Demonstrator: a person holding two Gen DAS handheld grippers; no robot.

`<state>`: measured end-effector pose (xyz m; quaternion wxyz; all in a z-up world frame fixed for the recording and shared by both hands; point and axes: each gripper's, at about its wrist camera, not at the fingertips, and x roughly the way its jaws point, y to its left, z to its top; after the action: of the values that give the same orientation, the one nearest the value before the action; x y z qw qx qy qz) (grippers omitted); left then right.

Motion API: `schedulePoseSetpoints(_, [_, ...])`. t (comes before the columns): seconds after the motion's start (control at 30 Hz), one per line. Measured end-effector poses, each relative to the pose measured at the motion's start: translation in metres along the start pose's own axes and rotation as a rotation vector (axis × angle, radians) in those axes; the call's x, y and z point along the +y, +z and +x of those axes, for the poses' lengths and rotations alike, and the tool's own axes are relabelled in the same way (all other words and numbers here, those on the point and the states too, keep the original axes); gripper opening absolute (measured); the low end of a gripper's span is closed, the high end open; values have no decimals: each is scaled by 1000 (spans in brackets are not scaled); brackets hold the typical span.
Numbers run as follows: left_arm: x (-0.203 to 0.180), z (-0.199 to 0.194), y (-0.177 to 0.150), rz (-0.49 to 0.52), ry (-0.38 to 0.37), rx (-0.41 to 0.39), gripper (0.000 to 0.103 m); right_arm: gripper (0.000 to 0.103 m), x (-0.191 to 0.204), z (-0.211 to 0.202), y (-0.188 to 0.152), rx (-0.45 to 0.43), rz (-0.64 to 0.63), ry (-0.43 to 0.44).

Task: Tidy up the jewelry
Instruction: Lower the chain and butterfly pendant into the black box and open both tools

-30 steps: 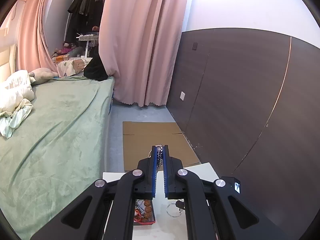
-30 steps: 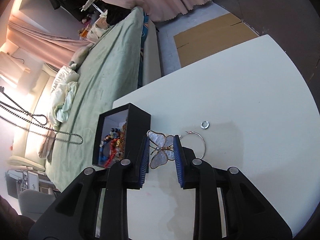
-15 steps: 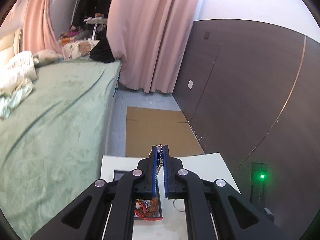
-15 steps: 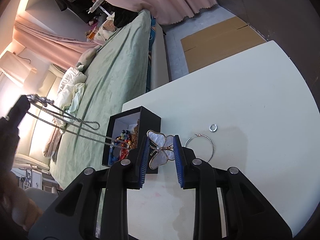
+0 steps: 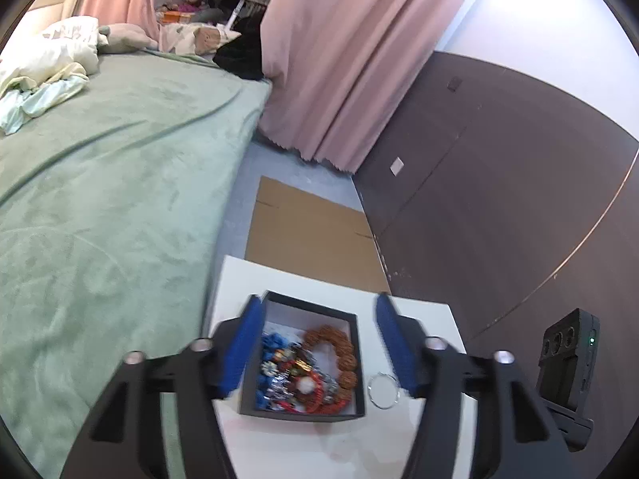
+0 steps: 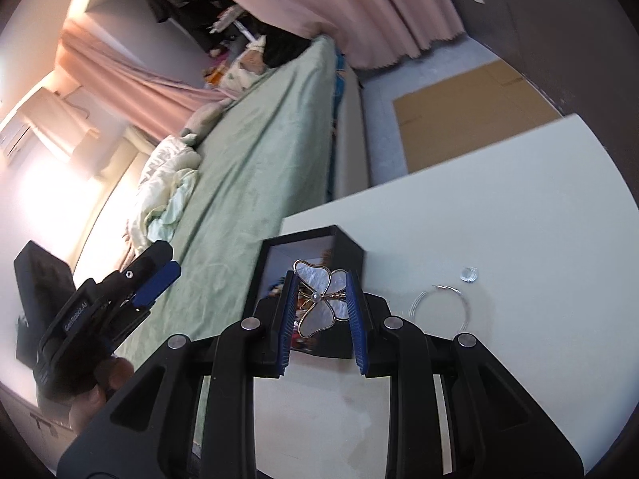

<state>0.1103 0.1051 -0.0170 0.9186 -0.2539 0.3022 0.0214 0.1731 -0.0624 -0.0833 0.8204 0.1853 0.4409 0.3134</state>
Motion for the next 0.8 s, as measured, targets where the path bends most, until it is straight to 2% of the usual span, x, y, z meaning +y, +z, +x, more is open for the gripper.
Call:
schedulePoseSetpoints(0.13, [17, -5, 3, -33, -10, 7, 62, 25, 17, 8, 0, -7, -35, 28])
schedulePoseSetpoints(0.43, [35, -14, 4, -59, -28, 16, 65, 25, 43, 41, -2, 6, -65, 31])
schedulePoseSetpoints(0.57, [36, -15, 3, -52, -25, 29, 72, 25, 49, 49, 1, -29, -73, 49])
schedulePoseSetpoints(0.6, [36, -15, 3, -49, -24, 29, 78, 29, 50, 51, 2, -38, -78, 45])
schedulePoseSetpoints(0.63, [36, -16, 3, -43, -22, 29, 82, 40, 49, 53, 3, -42, -77, 30])
schedulePoseSetpoints(0.7, [37, -16, 2, -35, -8, 26, 94, 51, 44, 53, 4, -54, -57, 8])
schedulePoseSetpoints(0.8, [41, -18, 2, -43, 13, 31, 94, 56, 31, 46, 8, -60, -11, -4])
